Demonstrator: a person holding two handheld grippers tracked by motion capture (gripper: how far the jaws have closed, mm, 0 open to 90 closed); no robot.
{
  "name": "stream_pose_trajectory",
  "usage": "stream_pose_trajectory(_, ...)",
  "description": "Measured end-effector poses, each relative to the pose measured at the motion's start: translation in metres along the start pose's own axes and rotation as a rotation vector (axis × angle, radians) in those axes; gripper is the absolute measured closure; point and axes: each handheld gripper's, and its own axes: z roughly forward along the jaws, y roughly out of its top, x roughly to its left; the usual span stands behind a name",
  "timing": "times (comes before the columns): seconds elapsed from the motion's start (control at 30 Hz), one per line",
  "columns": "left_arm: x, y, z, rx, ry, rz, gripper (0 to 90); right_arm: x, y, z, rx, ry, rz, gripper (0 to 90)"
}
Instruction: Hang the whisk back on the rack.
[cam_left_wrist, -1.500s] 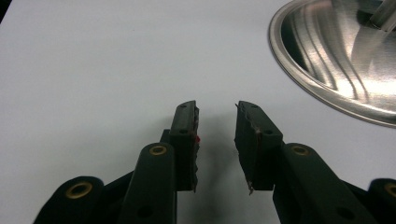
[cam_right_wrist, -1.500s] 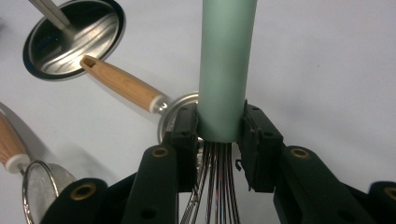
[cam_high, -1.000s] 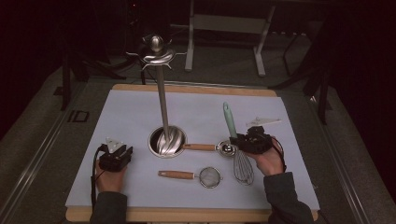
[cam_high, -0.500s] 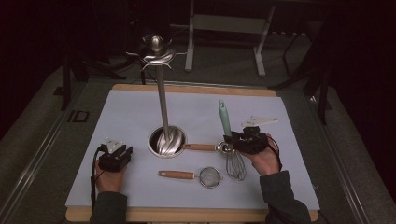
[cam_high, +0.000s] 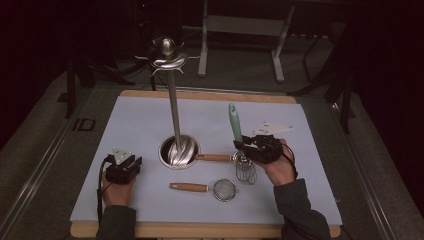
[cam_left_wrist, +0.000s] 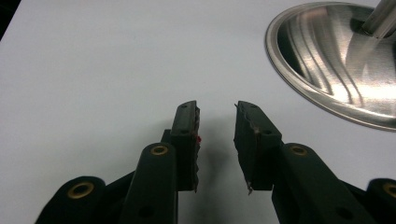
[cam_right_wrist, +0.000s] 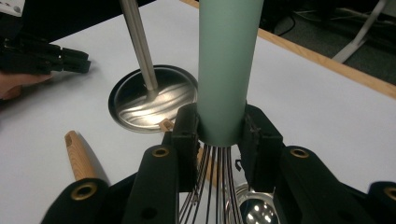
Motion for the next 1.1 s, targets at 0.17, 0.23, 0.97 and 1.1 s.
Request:
stream_pose_trajectory(0.17, 0.000, 0.000, 0.000, 0.002, -0.001, 0.001, 69.7, 0.004, 0.008, 0.001, -0.013, 0.001, -0.029, 69.5)
stream_pose_trajectory(0.23, 0.000, 0.000, 0.000, 0.000, -0.001, 0.003, 69.7, 0.006, 0.012, 0.000, -0.020, 0.000, -0.038, 69.5)
stream_pose_trajectory(0.97, 0.000, 0.000, 0.000, 0.000, -0.001, 0.010, 69.7, 0.023, 0.049, -0.003, -0.084, 0.011, -0.128, 69.5)
stream_pose_trajectory(1.1, 0.000, 0.000, 0.000, 0.000, -0.001, 0.010, 69.7, 0.026, 0.056, -0.005, -0.099, 0.011, -0.137, 69.5)
